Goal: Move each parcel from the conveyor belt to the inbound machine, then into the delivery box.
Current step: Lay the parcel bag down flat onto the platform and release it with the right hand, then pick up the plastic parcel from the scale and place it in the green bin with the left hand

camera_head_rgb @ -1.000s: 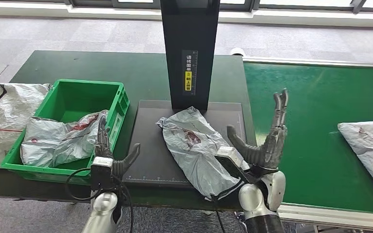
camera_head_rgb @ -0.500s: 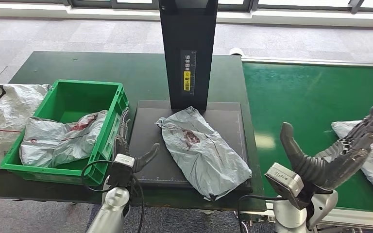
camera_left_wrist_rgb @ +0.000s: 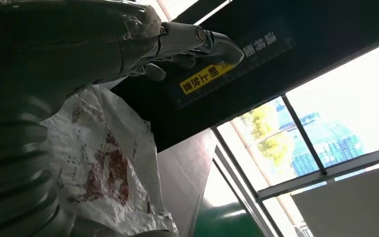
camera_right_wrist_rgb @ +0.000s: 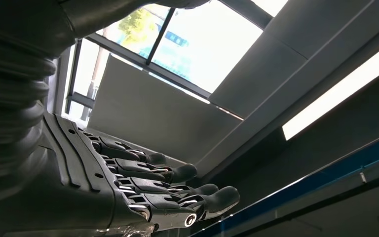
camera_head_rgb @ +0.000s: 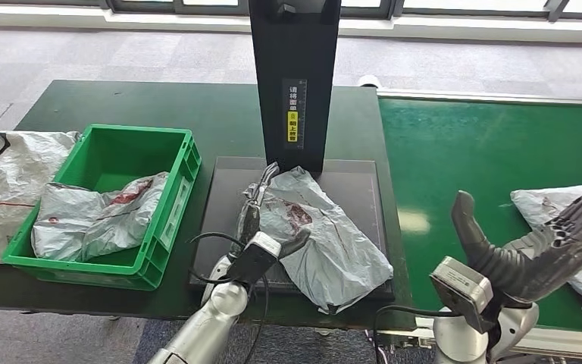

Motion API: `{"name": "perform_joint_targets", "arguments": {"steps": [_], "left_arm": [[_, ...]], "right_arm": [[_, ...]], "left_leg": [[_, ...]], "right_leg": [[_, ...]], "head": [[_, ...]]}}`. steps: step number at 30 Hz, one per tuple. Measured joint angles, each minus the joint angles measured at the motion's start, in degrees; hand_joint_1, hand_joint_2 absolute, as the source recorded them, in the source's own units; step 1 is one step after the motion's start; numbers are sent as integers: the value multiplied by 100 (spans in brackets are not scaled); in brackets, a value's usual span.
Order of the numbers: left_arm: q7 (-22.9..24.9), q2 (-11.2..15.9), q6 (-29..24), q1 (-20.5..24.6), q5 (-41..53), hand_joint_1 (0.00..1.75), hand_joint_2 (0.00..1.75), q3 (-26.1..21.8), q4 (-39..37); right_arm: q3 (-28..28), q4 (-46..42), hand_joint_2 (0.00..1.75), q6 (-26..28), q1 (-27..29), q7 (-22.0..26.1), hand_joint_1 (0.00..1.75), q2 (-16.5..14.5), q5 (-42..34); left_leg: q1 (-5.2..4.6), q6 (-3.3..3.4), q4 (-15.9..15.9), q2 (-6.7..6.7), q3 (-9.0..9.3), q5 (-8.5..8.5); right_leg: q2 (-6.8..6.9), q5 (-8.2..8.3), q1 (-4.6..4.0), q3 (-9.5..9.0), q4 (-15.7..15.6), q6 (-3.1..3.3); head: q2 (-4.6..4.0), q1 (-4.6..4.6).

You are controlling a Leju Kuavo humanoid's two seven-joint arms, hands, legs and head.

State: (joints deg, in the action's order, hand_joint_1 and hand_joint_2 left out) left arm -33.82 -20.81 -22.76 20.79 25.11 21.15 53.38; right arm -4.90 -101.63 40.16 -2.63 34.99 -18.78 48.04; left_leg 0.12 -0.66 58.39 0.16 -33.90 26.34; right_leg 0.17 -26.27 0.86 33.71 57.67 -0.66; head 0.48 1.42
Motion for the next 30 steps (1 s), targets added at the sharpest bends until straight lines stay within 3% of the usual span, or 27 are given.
{"name": "perform_joint_targets", "arguments": {"steps": [6, 13, 19, 25, 26, 30], "left_arm": [[476, -75, -408, 430, 7, 0, 175, 803, -901], [605, -84, -516, 616, -2, 0, 175, 1121, -1356], [1435, -88, -916, 830, 403, 0, 175, 1501, -1903], [1917, -88, -1078, 968, 696, 0, 175, 1879, -2244], [2113, -88, -1107, 996, 824, 9, 175, 1951, -2295], [3004, -87, -1129, 1096, 1397, 168, 175, 2358, -2465]], "right_arm": [[0, 0, 175, -7, -1, -143, 0, 0, 108], [0, 0, 175, -10, -1, -168, 0, 0, 97], [0, 0, 175, -10, -2, -198, 0, 0, 98], [0, 0, 175, -10, -2, -204, 0, 0, 98], [0, 0, 175, -10, -3, -202, 0, 0, 98], [0, 0, 175, -11, -3, -191, 0, 0, 90]], "left_leg": [[0, 0, 0, 0, 0, 0], [1, 0, -2, 1, -1, 0], [0, 0, -1, 0, -1, 0], [0, 0, -1, 0, -1, 0], [0, 0, -1, 0, -1, 0], [1, 0, -2, 0, -1, 0]], "right_leg": [[-2, 0, -1, 0, 0, 0], [-1, 0, -1, 1, 0, 0], [0, 0, 0, -2, 0, 0], [0, 0, 0, -3, 0, 0], [1, 0, -1, -2, 0, 0], [1, 0, -1, -3, 0, 0]], "head": [[0, 0], [0, 0], [0, 0], [0, 0], [0, 0], [0, 0]]}}
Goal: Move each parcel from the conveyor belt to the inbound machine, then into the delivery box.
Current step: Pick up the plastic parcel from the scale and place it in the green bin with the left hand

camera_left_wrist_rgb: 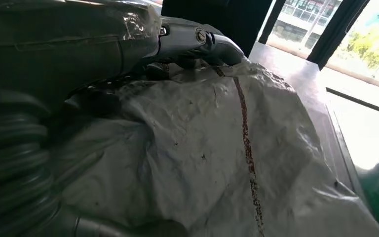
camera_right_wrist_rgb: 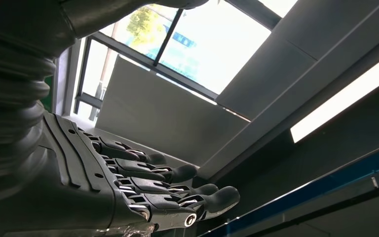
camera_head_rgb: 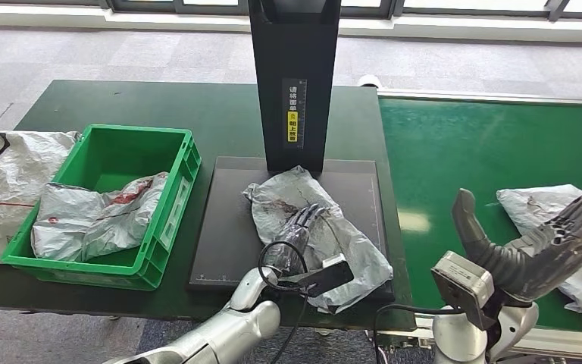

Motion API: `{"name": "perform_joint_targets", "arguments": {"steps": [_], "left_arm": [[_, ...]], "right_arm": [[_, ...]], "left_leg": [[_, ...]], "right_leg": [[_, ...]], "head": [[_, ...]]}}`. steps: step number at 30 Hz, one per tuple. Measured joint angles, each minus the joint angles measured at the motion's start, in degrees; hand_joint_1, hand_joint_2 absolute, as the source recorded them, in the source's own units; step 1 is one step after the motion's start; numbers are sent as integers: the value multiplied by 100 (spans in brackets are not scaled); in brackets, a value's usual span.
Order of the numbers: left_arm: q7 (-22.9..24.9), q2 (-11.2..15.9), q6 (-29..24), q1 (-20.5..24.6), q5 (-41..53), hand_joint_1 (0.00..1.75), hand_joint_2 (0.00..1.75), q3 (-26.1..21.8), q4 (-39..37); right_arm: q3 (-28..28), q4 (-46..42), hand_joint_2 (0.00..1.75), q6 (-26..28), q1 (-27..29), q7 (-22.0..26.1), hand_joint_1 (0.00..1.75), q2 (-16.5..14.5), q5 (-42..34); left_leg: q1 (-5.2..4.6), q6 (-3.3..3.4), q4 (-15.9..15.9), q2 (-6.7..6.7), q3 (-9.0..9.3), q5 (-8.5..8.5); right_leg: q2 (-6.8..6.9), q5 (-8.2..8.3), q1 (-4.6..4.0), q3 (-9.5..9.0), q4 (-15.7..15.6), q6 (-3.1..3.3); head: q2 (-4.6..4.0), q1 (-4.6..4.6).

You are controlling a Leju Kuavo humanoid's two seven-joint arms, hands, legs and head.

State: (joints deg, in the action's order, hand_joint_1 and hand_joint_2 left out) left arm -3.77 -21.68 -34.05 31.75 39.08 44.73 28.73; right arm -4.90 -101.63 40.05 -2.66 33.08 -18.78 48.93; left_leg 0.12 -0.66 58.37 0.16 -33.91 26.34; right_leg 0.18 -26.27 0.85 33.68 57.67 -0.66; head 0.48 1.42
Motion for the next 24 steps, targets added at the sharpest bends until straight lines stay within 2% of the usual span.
{"name": "perform_joint_targets", "arguments": {"steps": [2, 9, 21, 24], "left_arm": [[319, 0, 6, 44, 231, 175, 175, 213, -68], [939, 0, 66, 205, 691, 175, 175, 688, -264], [1022, 0, 69, 267, 765, 175, 175, 858, -392], [1185, 0, 110, 273, 899, 175, 175, 865, -415]], "right_arm": [[0, 0, 175, 0, 0, 4, 0, 0, -13], [-2, 0, 175, -1, 1, 60, 0, 0, -76], [-4, 0, 175, -1, 1, 87, 0, 0, -90], [-8, 0, 175, 0, 1, 99, 0, 0, -106]], "left_leg": [[0, 0, 0, 0, 0, 0], [0, 0, 0, 0, 2, 0], [0, 0, 0, 0, 2, 0], [0, 0, 0, 0, 2, 0]], "right_leg": [[0, 0, 0, 0, 0, 0], [0, 0, 0, -3, 0, 0], [0, 0, 0, -3, 0, 0], [0, 0, 0, -3, 0, 0]], "head": [[0, 0], [0, 0], [0, 0], [0, 0]]}}
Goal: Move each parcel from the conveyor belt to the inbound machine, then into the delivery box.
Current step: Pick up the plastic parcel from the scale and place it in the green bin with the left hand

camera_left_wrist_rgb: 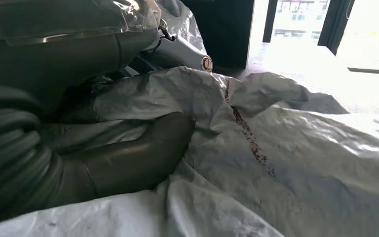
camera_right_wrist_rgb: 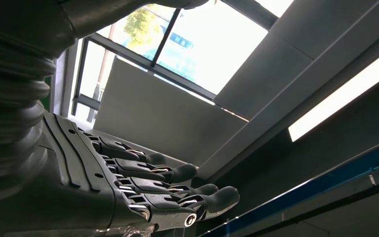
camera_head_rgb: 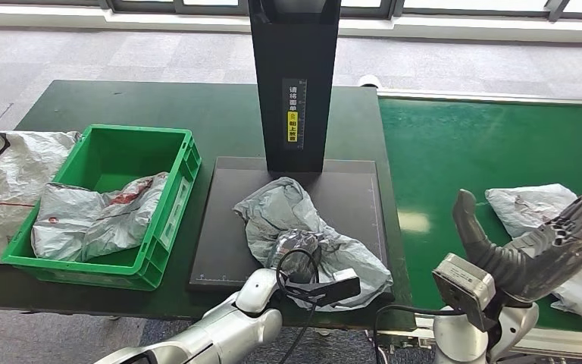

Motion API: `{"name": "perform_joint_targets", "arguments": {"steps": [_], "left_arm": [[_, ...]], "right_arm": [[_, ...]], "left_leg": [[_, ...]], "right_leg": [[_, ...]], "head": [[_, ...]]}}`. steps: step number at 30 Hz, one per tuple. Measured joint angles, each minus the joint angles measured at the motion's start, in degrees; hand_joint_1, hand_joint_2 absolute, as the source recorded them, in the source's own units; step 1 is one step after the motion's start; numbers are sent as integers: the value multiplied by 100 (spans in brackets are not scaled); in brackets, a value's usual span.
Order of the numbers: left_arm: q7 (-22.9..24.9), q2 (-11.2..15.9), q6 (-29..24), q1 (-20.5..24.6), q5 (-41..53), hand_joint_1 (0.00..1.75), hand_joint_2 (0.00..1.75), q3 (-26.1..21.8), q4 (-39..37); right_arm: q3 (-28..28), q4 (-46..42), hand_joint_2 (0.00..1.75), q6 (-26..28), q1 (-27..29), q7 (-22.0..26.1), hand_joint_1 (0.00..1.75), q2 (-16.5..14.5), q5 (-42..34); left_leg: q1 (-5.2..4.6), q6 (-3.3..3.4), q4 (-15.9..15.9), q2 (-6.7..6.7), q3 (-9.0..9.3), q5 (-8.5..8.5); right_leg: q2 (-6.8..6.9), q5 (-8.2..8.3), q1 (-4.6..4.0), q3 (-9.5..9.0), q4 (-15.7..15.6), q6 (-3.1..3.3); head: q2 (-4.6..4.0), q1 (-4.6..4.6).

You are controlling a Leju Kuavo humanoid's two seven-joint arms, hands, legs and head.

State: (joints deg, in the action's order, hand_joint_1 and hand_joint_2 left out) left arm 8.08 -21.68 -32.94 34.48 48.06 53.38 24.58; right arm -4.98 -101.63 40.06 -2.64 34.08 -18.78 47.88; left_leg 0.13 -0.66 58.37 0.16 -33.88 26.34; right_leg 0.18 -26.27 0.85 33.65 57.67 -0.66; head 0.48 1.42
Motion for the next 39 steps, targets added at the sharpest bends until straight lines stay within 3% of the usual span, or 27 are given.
{"name": "perform_joint_targets", "arguments": {"steps": [3, 7, 13, 19, 25, 34, 39], "left_arm": [[280, 0, -48, 37, 280, 175, 175, 26, -56], [457, 67, -535, 73, 872, 175, 175, -23, -68], [498, 284, -695, 3, 1939, 175, 175, -561, 446], [-19, 400, -708, -673, 3923, 175, 175, -2013, 2198], [-480, 461, -727, -1350, 4169, 175, 175, -3268, 4212], [-610, 605, -727, -1817, 4181, 175, 175, -3949, 6004], [-1033, 566, -727, -1998, 4183, 175, 175, -4264, 6691]], "right_arm": [[-41, 0, 175, 0, 7, 55, 0, 0, -52], [-113, -7, 175, 1, 27, 87, 0, 1, -79], [-201, -34, 175, 1, 50, 68, 0, 3, -70], [-292, -70, 175, 1, 82, 33, 0, 4, -67], [-388, -81, 175, 1, 141, 8, 0, 4, -57], [-514, -128, 175, 1, 209, 129, 0, 4, -131], [-583, -159, 175, 1, 265, 191, 0, 4, -174]], "left_leg": [[0, 0, 0, 0, 0, 0], [0, 0, 0, 0, 1, -1], [1, 0, 0, -1, 1, -1], [0, 0, 0, 4, -2, 0], [2, 0, -2, 9, -1, 1], [3, -1, -3, 6, -1, 0], [2, 0, -2, 6, -2, 1]], "right_leg": [[0, 0, 0, 0, 0, 0], [-2, 1, 0, 0, 0, 1], [-1, 1, -1, 0, 1, 1], [-7, 0, 0, 5, 1, 1], [-11, -1, -2, 7, 1, 0], [-6, -1, -2, 3, 1, 1], [-5, -1, -1, 3, 1, 1]], "head": [[0, 0], [0, -1], [0, -1], [0, -1], [0, 0], [0, 0], [0, 0]]}}
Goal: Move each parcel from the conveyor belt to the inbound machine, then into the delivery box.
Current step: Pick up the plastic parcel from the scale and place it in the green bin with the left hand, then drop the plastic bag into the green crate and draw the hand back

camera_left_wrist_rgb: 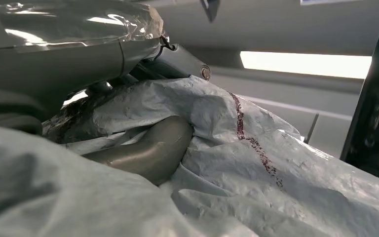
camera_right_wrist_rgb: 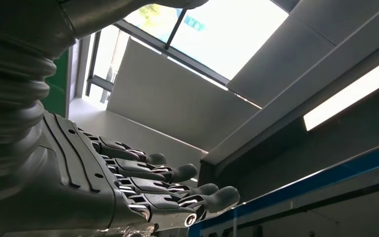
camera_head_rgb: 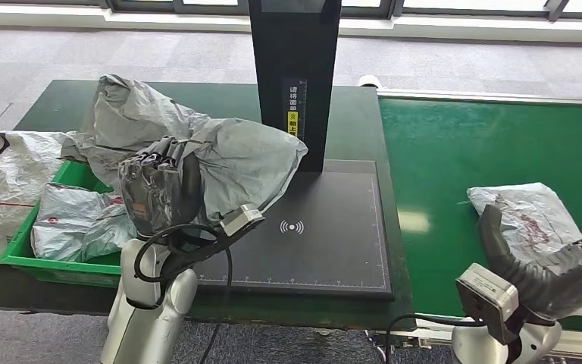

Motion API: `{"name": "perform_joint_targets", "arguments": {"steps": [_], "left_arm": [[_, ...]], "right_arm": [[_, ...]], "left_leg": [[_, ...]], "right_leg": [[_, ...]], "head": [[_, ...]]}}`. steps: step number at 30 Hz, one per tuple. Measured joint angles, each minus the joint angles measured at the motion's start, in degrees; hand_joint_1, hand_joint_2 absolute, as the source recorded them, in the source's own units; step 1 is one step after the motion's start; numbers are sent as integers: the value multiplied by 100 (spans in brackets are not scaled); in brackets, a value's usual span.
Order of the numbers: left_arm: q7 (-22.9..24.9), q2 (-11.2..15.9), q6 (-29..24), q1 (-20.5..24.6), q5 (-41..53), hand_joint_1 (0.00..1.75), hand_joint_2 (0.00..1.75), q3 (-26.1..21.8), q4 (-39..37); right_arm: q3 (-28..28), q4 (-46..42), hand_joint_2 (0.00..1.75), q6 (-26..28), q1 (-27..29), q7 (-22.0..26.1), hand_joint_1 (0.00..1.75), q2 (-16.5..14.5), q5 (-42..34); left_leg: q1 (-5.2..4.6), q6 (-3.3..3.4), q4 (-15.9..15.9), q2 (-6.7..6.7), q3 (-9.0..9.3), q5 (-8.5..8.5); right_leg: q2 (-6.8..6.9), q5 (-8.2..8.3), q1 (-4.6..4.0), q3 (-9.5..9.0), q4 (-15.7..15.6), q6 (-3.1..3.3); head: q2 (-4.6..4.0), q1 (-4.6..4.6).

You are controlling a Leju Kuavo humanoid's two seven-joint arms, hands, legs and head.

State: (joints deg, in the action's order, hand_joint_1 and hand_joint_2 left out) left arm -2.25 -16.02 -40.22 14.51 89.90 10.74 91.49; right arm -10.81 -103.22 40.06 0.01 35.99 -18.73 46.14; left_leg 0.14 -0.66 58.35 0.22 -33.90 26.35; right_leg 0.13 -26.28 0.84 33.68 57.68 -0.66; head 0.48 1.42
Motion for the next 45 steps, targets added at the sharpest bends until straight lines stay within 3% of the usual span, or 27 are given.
{"name": "perform_joint_targets", "arguments": {"steps": [8, 16, 21, 28, 45], "left_arm": [[-160, -97, 2, 45, -201, 175, 175, -953, 167], [-383, 46, 19, 777, -310, 175, 175, -2715, -1442], [-393, 136, 20, 1043, -136, 175, 175, -3482, -2285], [-393, 191, 20, 1178, -96, 175, 175, -3794, -2754], [-360, 236, 17, 1253, -74, 175, 175, -3822, -3035]], "right_arm": [[-69, -49, 175, 0, 54, 24, 0, 0, -33], [-94, -49, 175, -2, 186, 301, 0, 0, -147], [-94, -49, 175, -2, 220, 239, 0, 0, -106], [-90, -49, 175, -2, 236, 106, 0, -1, -3], [-90, -49, 175, -2, 240, 121, 0, -2, -16]], "left_leg": [[2, -2, -1, 1, 4, -1], [5, -7, -2, 4, 8, -8], [3, -6, -1, 2, 5, -7], [2, -5, -1, 0, 2, -4], [3, -6, -1, 0, 2, -5]], "right_leg": [[0, -1, -2, 2, 0, 1], [-5, 5, -5, -1, 2, 8], [-3, 5, -3, -2, 2, 8], [-1, 4, -2, 0, 1, 7], [0, 4, -3, -1, 2, 8]], "head": [[0, 0], [0, 0], [0, 0], [0, 0], [0, 0]]}}
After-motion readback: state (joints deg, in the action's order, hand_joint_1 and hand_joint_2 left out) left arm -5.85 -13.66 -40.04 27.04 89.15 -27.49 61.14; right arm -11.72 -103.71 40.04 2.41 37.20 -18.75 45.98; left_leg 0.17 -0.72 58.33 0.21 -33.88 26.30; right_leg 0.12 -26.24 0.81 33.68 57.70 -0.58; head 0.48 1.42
